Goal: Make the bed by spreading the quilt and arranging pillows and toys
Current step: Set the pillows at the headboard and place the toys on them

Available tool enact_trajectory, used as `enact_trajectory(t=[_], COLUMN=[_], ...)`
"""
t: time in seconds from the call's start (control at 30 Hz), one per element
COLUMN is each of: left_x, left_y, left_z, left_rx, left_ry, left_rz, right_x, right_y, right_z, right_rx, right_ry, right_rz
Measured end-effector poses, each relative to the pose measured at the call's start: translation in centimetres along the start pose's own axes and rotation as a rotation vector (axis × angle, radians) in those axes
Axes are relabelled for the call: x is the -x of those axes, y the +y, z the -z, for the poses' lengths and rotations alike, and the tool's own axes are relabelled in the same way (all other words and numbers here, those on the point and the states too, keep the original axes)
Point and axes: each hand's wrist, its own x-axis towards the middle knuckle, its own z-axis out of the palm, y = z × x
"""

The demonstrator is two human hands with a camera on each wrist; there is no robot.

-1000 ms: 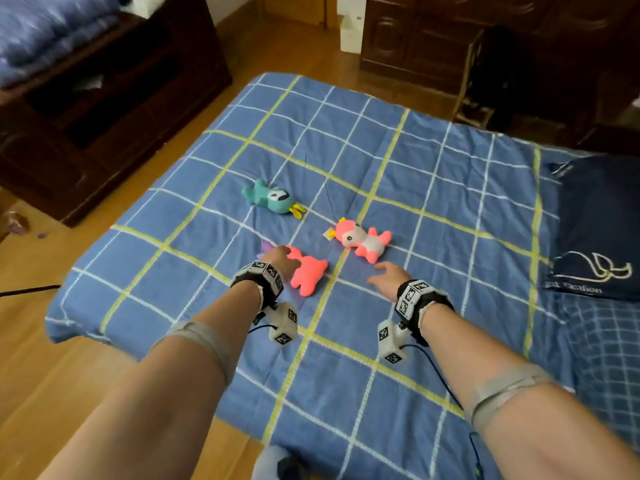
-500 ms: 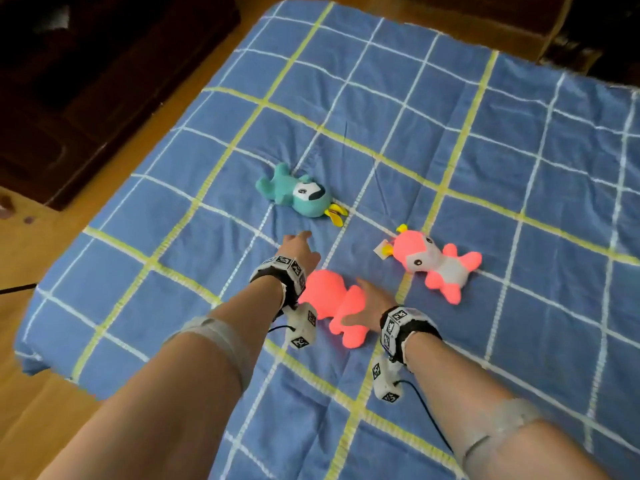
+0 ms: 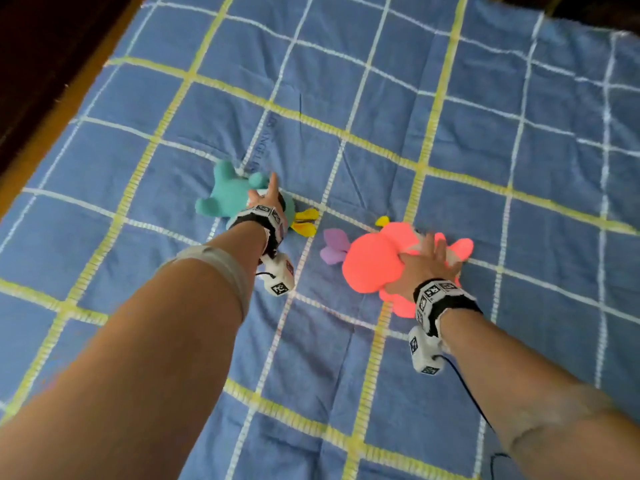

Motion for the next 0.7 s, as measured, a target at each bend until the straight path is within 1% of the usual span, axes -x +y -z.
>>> enact_trajectory(t=[0.07, 0.1, 0.13, 0.17, 0.23, 0.33, 0.37, 0.4, 0.47, 0.5, 0.57, 0.63, 0.7], left_x=[-0.6, -0.9, -0.9, -0.8, -0.1, 2.5, 3.7, 5.1, 7.8, 9.7, 14.1, 18.5, 22.6], left_y=[0.0, -0.3, -0.6, -1.0, -1.6, -1.7, -1.4, -0.9, 0.4, 1.6, 4.5, 7.7, 10.9], left_z=[-0.7, -1.2, -1.4, -1.6, -2.0, -2.2, -2.1, -2.1, -2.2, -2.4, -3.0, -4.0, -5.5], left_rx=[-0.087, -0.155, -0.193, -0.203, -0.223, -0.214, -0.193, -0.167, -0.128, -0.099, 0.019, 0.181, 0.279], left_ry=[-0.033, -0.027, -0.006, 0.031, 0.093, 0.161, 0.157, 0.131, 0.072, 0.040, 0.020, -0.018, -0.090], left_rz=[0.043, 0.055, 0.055, 0.044, 0.002, -0.065, -0.070, -0.062, -0.011, 0.008, 0.024, -0.009, -0.071], right_x=[-1.1, -1.4, -1.6, -1.6, -1.3, -0.1, 0.7, 2.0, 5.0, 7.2, 11.0, 14.6, 18.2], right_y=[0.1, 0.0, -0.3, -0.6, -0.9, -0.5, -0.3, -0.1, 0.5, 1.6, 4.9, 9.4, 14.6], right_z=[-1.2, -2.3, -3.4, -4.5, -5.3, -4.5, -4.1, -3.7, -3.4, -3.1, -2.4, -1.7, -1.1], right_rx=[-0.055, -0.065, -0.098, -0.142, -0.179, -0.213, -0.240, -0.278, -0.354, -0.418, -0.552, -0.644, -0.705], right_ry=[-0.137, -0.181, -0.181, -0.153, -0.051, -0.023, -0.012, 0.028, 0.166, 0.189, 0.149, 0.120, 0.120], right_rz=[0.007, 0.017, 0.016, 0.001, -0.031, -0.010, 0.001, 0.008, -0.014, -0.057, -0.165, -0.231, -0.293])
